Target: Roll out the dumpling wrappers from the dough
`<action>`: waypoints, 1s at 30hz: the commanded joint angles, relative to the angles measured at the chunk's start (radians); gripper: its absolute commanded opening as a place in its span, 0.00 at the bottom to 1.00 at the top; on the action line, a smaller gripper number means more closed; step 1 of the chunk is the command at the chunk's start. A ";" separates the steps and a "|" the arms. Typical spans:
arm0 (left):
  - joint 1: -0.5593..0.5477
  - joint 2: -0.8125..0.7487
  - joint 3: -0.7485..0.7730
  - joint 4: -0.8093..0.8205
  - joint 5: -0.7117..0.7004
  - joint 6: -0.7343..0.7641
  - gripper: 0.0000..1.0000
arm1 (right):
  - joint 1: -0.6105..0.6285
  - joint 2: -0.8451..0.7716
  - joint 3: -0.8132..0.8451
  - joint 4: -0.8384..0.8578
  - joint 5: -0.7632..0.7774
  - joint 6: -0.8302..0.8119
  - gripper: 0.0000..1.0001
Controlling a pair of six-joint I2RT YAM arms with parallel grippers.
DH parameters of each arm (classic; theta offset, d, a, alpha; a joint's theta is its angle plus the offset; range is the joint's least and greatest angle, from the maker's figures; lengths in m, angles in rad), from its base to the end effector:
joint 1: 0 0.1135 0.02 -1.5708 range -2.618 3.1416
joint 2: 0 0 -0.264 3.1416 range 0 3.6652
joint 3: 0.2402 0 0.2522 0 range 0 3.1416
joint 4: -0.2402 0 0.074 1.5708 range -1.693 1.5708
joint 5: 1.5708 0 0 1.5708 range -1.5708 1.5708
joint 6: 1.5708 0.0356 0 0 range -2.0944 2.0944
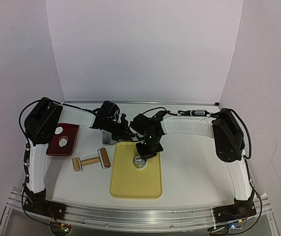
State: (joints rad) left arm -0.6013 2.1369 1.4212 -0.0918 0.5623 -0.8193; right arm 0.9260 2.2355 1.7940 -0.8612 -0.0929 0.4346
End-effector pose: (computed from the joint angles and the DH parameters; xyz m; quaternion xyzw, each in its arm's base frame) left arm 0.3668 -0.2746 0.1456 0.0057 0.8976 -0.4286 0.1034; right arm 0.2732 0.3688 0.1653 -0.2468 0.9587 0.1197 0.0748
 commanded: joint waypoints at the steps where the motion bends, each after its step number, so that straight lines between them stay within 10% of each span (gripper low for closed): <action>1: 0.037 0.033 0.073 0.059 0.006 -0.024 0.00 | 0.018 -0.010 -0.031 0.020 -0.046 -0.019 0.00; 30: 0.052 0.233 0.329 0.074 0.084 -0.074 0.00 | 0.024 -0.051 -0.071 0.073 -0.098 -0.056 0.00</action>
State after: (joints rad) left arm -0.5545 2.3617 1.7004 -0.0657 0.6371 -0.8765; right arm 0.9331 2.2066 1.7378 -0.7725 -0.1736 0.3916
